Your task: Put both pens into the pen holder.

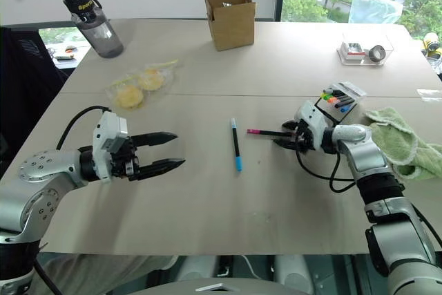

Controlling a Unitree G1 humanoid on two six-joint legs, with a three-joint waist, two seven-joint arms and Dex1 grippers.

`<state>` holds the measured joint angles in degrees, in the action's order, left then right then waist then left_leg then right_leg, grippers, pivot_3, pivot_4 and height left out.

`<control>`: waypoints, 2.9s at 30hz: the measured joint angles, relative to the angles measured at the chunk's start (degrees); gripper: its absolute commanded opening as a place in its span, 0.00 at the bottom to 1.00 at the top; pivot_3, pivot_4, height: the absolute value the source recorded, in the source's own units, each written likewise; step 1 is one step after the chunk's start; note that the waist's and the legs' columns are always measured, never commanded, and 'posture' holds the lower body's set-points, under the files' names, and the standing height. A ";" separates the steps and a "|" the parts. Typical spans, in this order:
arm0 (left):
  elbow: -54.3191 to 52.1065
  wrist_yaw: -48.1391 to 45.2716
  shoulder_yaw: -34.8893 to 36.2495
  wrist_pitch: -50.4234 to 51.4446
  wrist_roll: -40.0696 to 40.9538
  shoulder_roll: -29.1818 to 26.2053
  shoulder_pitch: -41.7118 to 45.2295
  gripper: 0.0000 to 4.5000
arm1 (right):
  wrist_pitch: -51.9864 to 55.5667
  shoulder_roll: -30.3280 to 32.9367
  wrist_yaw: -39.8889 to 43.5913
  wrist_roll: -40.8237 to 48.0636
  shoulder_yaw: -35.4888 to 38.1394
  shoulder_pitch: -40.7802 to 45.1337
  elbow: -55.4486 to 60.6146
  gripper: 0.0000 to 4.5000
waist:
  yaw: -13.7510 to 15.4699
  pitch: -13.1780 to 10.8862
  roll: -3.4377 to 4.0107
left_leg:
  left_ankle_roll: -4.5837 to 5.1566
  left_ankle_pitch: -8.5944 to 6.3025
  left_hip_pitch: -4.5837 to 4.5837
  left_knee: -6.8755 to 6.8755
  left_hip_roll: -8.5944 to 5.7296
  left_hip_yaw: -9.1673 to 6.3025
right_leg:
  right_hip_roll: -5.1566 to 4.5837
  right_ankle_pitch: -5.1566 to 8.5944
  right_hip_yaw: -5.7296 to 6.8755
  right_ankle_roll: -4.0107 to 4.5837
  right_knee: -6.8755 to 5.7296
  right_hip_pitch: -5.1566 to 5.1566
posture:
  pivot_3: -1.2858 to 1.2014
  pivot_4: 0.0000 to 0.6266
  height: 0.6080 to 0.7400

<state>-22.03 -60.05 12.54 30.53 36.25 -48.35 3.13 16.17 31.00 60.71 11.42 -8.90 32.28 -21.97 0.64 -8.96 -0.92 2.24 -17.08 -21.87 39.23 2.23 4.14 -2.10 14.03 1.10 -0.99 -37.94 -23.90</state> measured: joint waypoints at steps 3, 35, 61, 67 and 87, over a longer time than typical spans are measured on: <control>0.01 -0.30 -0.01 -0.05 -0.01 0.00 0.00 0.79 | 1.43 0.11 0.77 0.85 0.64 -1.75 1.82 0.12 | -0.07 0.00 0.00 | 0.00 0.00 0.04 0.00 0.01 -0.01 | 0.01 0.00 0.00 0.00 -0.03 0.02 | 0.52 0.24 0.97; 12.65 29.26 1.60 20.68 25.61 32.21 21.60 0.79 | 24.28 -15.71 -17.21 27.79 9.87 -9.00 38.90 0.01 | -0.85 -0.04 -0.12 | -0.02 0.01 0.00 0.08 -0.06 -0.13 | 0.08 -0.03 0.09 -0.03 -0.07 0.08 | 0.52 0.24 0.97; 9.71 20.06 -6.35 18.61 21.60 22.59 22.70 0.00 | 28.75 -10.03 -14.61 29.46 4.66 -5.39 38.51 0.72 | -1.30 -0.06 -0.11 | -0.02 0.02 -0.02 0.05 -0.08 -0.11 | 0.22 -0.02 0.08 -0.02 -0.02 0.07 | 0.52 0.24 0.97; 11.61 8.43 -12.40 13.96 11.64 14.13 25.29 0.00 | 32.09 -5.00 -11.02 26.04 -3.09 -0.77 36.38 0.72 | -1.28 -0.09 -0.12 | -0.01 0.01 -0.06 0.03 -0.08 -0.12 | 0.22 -0.01 0.09 -0.01 0.00 0.02 | 0.52 0.24 0.97; 13.82 -2.55 -17.71 10.06 2.99 13.29 28.30 0.11 | 39.79 -8.86 -12.44 25.00 -6.44 4.76 32.24 0.02 | -1.28 -0.09 -0.13 | -0.01 0.02 -0.99 0.14 -0.07 -0.12 | 0.17 -0.03 0.13 -0.04 -0.08 -0.87 | 0.52 0.24 0.97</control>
<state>-8.21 -62.60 -5.17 40.59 39.24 -35.05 31.43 55.96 22.14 48.27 36.42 -15.34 37.04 10.26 -0.64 -9.06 -1.05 2.23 -17.05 -22.86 39.37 2.16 4.02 -1.93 14.00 1.23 -1.02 -38.01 -24.77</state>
